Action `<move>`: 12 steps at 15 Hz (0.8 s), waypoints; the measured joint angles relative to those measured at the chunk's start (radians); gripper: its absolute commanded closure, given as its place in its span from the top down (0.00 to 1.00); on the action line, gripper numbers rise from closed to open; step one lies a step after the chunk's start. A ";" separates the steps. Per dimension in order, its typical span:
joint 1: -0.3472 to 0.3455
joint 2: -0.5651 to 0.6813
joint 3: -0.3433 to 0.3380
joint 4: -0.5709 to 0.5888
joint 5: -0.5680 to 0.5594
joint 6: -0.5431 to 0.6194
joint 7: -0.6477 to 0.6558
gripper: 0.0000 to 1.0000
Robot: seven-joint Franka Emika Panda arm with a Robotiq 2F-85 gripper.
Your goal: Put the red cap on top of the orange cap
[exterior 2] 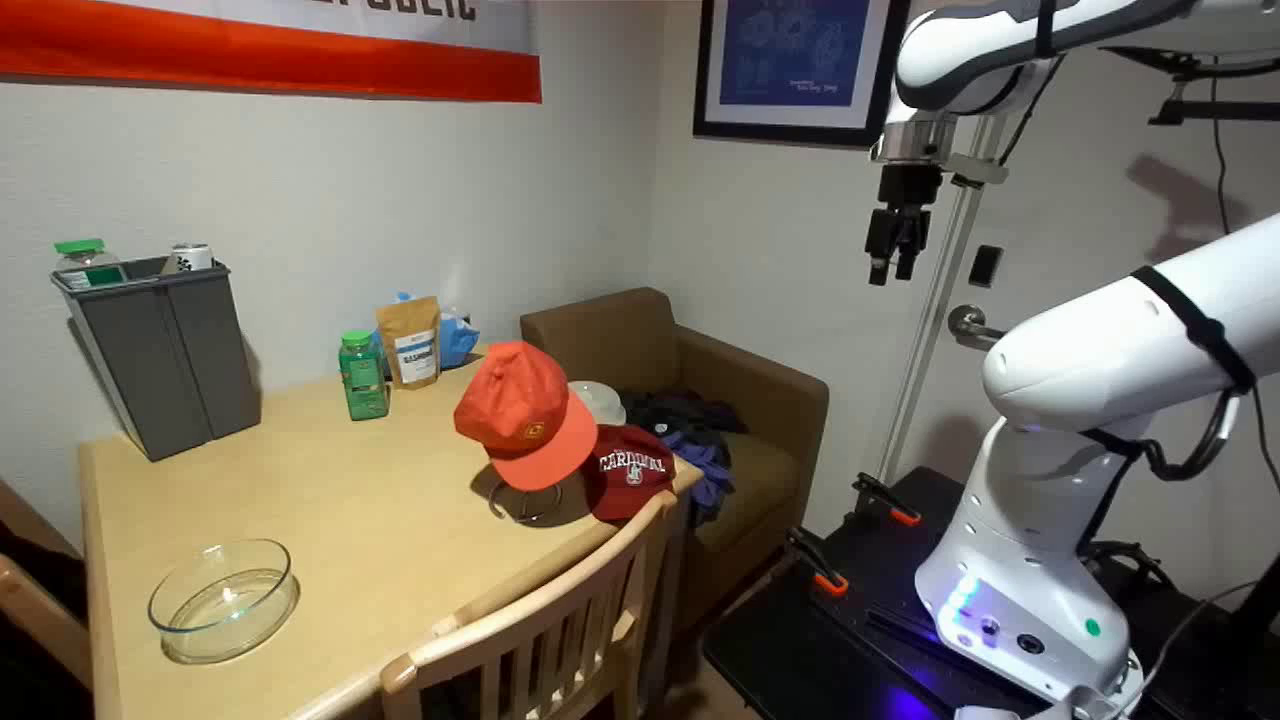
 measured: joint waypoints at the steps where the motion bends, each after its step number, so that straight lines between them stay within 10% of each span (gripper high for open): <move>1: 0.000 0.000 0.000 0.000 0.000 0.000 0.000 1.00; 12: 0.142 0.122 0.027 0.018 0.076 0.040 -0.021 1.00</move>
